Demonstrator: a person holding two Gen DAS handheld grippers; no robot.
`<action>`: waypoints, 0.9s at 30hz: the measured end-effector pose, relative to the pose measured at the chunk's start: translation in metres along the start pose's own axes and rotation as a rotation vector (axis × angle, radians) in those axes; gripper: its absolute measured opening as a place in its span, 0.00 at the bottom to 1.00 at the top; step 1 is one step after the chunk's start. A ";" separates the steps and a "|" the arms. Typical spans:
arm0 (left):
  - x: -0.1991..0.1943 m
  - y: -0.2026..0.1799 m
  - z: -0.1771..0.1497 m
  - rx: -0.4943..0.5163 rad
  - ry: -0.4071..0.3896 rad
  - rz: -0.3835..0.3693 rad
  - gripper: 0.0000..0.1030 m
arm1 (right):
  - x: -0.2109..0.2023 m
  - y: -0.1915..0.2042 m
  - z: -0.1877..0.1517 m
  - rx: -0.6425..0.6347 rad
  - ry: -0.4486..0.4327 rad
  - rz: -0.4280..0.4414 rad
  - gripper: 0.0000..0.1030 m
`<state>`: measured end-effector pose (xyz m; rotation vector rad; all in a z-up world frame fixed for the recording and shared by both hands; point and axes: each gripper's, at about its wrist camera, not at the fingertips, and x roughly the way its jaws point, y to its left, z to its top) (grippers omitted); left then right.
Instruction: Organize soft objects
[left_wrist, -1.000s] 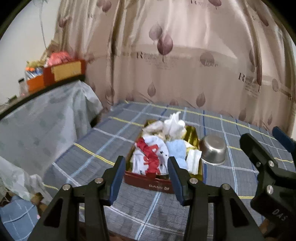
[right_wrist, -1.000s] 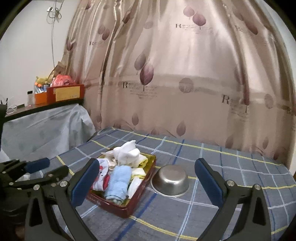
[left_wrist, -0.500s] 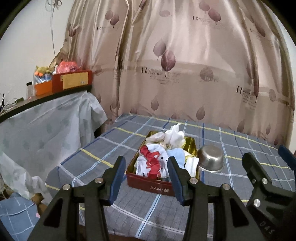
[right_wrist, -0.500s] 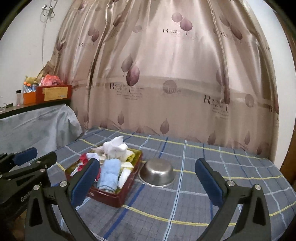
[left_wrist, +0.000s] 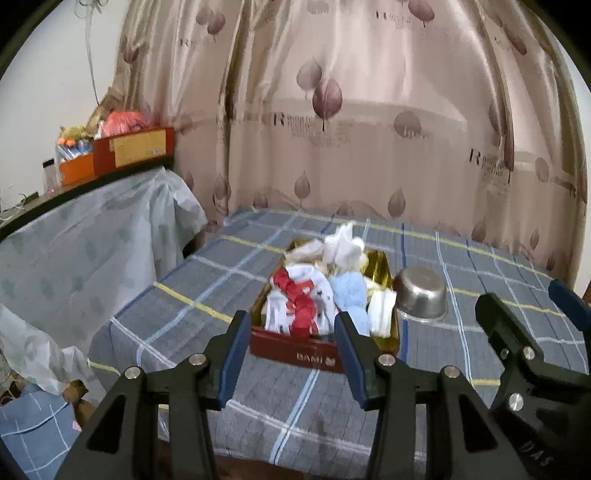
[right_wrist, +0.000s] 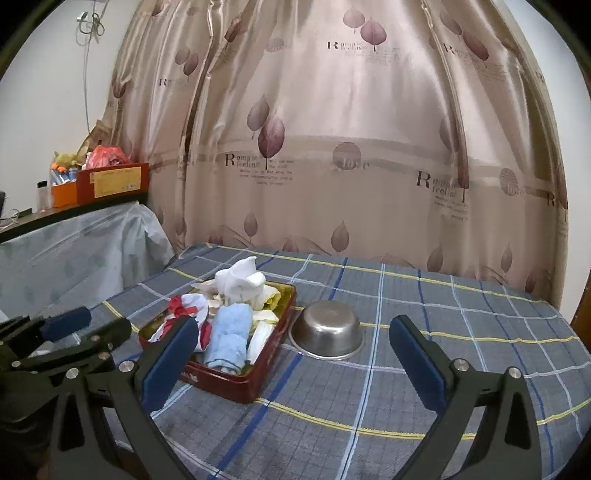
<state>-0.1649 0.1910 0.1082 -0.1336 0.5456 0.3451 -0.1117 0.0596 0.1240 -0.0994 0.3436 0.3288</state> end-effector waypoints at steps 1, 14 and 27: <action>0.002 0.000 -0.001 -0.002 0.013 -0.004 0.47 | 0.000 0.000 0.000 0.001 0.001 -0.002 0.99; 0.008 0.004 -0.002 -0.028 0.052 0.024 0.47 | 0.004 0.001 -0.002 -0.001 0.025 0.008 0.99; 0.009 -0.003 -0.004 0.014 0.065 0.033 0.47 | 0.007 -0.001 -0.007 0.003 0.050 0.025 0.99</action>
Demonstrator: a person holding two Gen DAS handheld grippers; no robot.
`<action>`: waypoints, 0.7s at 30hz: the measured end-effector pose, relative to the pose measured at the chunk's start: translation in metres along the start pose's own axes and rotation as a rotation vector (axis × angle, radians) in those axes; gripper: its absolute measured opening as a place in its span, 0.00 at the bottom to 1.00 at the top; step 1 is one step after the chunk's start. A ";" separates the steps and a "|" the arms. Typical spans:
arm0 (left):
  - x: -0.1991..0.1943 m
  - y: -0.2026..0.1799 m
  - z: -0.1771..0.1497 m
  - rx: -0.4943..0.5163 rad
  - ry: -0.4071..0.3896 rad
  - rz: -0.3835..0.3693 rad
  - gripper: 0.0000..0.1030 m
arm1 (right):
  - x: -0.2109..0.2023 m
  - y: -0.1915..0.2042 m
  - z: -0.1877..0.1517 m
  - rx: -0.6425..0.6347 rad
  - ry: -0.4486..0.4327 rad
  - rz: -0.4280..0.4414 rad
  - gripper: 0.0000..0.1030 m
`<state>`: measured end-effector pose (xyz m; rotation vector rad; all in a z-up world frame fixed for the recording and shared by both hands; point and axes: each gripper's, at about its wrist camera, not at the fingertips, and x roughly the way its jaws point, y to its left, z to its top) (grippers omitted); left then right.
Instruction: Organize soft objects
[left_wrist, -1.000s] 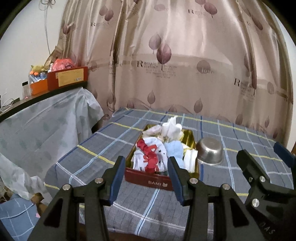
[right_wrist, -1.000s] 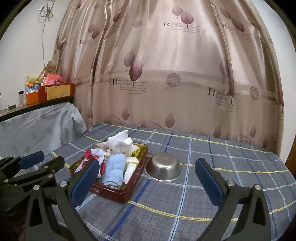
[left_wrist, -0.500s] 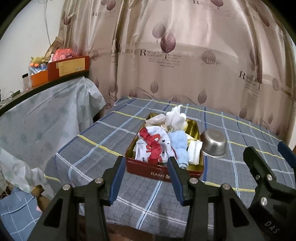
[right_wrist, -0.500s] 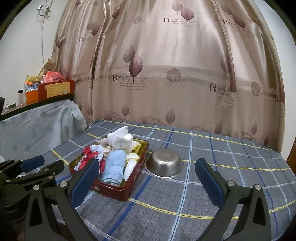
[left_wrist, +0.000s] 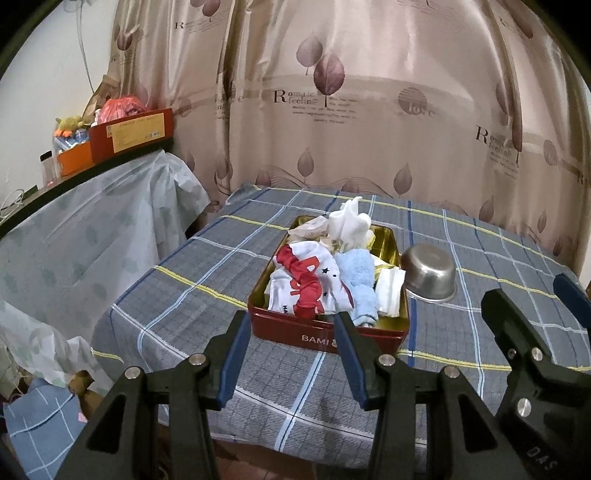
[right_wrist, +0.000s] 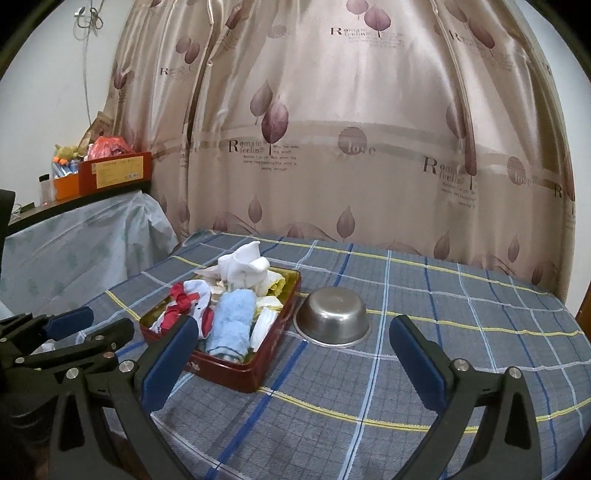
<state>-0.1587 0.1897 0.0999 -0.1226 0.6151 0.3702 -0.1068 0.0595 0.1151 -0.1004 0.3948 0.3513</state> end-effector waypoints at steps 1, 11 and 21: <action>0.000 0.000 0.000 -0.002 -0.001 0.002 0.47 | 0.000 -0.001 -0.001 0.005 0.002 0.002 0.99; 0.005 0.006 0.001 -0.028 0.025 -0.007 0.47 | 0.000 -0.002 -0.003 -0.001 0.003 0.002 0.99; 0.006 0.006 0.002 -0.015 0.032 -0.003 0.47 | 0.001 -0.001 -0.003 -0.003 0.010 0.005 0.99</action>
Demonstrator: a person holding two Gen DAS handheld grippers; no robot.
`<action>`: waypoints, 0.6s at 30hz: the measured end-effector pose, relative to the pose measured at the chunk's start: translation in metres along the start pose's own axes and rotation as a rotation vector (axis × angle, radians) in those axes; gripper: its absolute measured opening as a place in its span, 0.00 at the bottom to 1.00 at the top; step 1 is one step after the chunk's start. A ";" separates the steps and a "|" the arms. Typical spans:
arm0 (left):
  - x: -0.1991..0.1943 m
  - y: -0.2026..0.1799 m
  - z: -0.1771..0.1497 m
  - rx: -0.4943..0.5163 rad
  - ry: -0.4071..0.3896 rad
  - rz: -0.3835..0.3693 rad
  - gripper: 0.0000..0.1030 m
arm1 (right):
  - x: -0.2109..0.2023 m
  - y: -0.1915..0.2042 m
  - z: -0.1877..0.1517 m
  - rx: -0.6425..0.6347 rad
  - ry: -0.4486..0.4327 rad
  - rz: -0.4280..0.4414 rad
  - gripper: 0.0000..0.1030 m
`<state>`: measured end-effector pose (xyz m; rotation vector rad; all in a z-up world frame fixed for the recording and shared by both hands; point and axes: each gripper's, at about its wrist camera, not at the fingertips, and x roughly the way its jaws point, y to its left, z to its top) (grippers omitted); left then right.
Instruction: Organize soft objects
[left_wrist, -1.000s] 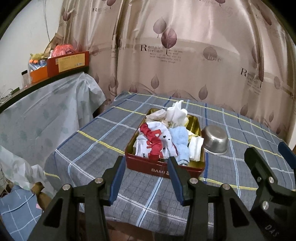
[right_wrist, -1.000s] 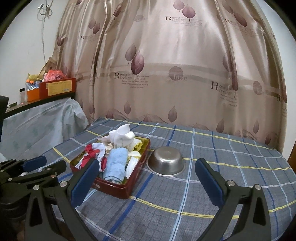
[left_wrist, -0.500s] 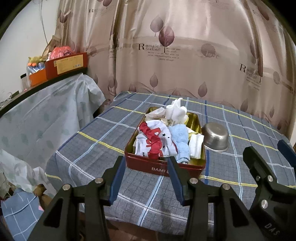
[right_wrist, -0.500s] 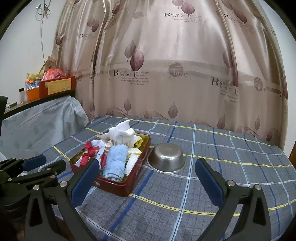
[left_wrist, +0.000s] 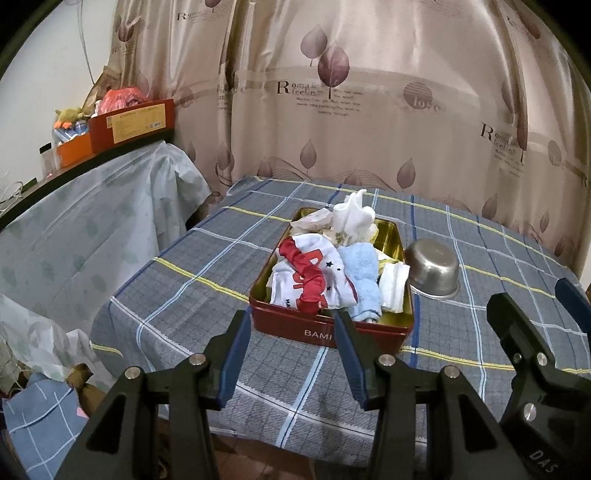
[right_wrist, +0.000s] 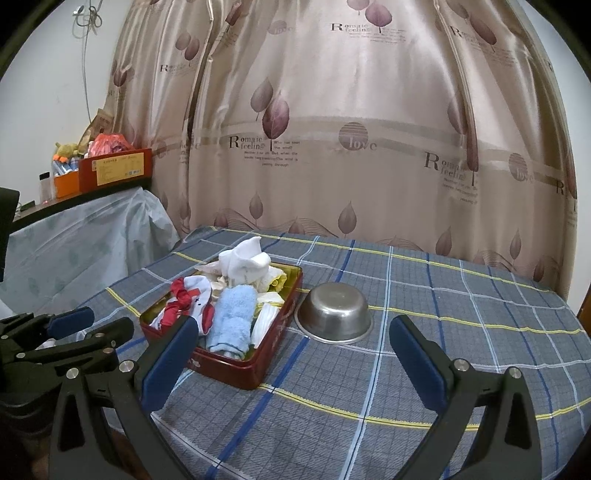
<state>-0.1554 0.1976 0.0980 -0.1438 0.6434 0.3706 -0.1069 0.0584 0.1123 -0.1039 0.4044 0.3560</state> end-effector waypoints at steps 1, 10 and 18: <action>0.000 0.000 0.000 0.002 -0.003 0.003 0.47 | -0.001 0.000 -0.001 0.002 0.000 0.003 0.99; 0.000 -0.002 0.000 0.005 0.008 0.002 0.47 | 0.001 0.001 -0.002 0.003 0.004 0.005 0.99; 0.001 0.000 0.000 0.013 0.015 -0.001 0.47 | 0.001 0.001 -0.001 0.001 0.005 0.007 0.99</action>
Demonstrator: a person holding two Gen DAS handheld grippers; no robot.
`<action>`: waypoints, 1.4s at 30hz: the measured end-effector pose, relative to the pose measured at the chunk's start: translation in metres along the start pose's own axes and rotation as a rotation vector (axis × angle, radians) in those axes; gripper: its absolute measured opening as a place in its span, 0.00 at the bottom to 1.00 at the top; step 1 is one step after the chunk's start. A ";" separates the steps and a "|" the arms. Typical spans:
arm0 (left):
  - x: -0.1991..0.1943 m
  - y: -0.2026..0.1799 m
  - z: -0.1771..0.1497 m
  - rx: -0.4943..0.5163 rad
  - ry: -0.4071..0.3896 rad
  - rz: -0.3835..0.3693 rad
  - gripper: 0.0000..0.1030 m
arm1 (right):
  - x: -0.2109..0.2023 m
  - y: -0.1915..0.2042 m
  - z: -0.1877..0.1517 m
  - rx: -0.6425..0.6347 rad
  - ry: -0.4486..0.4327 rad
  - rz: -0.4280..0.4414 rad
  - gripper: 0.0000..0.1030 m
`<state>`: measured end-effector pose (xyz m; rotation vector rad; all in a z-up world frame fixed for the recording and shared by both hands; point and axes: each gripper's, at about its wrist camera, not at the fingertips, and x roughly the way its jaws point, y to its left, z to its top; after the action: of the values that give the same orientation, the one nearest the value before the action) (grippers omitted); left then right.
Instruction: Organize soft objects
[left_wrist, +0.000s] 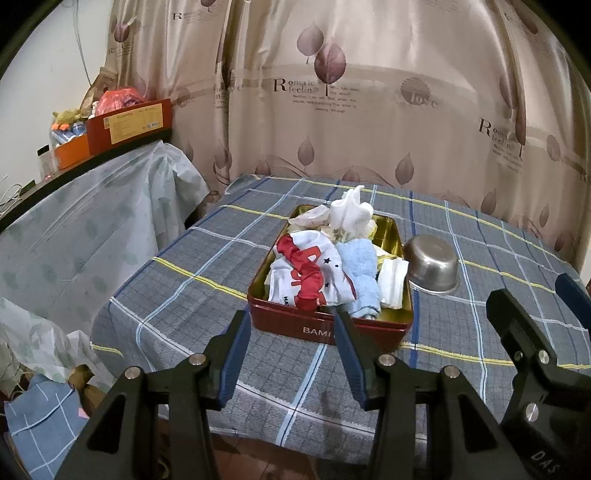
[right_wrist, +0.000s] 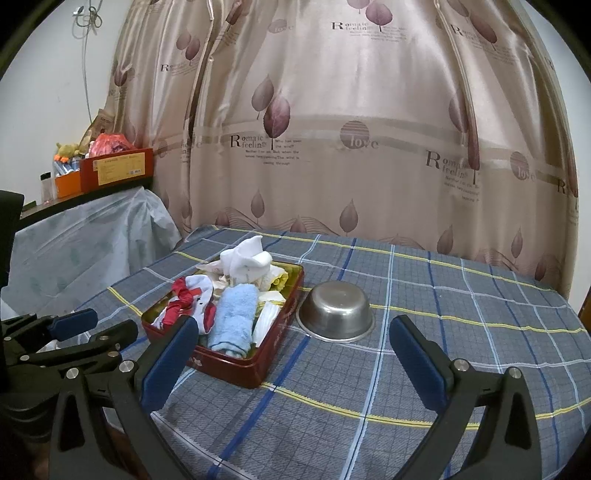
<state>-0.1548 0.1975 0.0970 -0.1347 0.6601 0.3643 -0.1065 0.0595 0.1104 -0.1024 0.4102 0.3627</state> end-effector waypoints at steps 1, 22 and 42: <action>0.000 0.000 0.000 0.001 0.005 0.000 0.47 | 0.000 0.000 -0.001 -0.001 0.001 0.000 0.99; 0.005 0.002 -0.001 0.009 0.020 -0.003 0.47 | 0.001 0.001 -0.001 0.000 0.005 0.001 0.99; 0.005 0.004 -0.001 0.012 0.018 -0.004 0.47 | 0.001 0.000 0.000 -0.001 0.005 0.001 0.99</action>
<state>-0.1535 0.2024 0.0927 -0.1281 0.6796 0.3555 -0.1060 0.0600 0.1096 -0.1037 0.4150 0.3634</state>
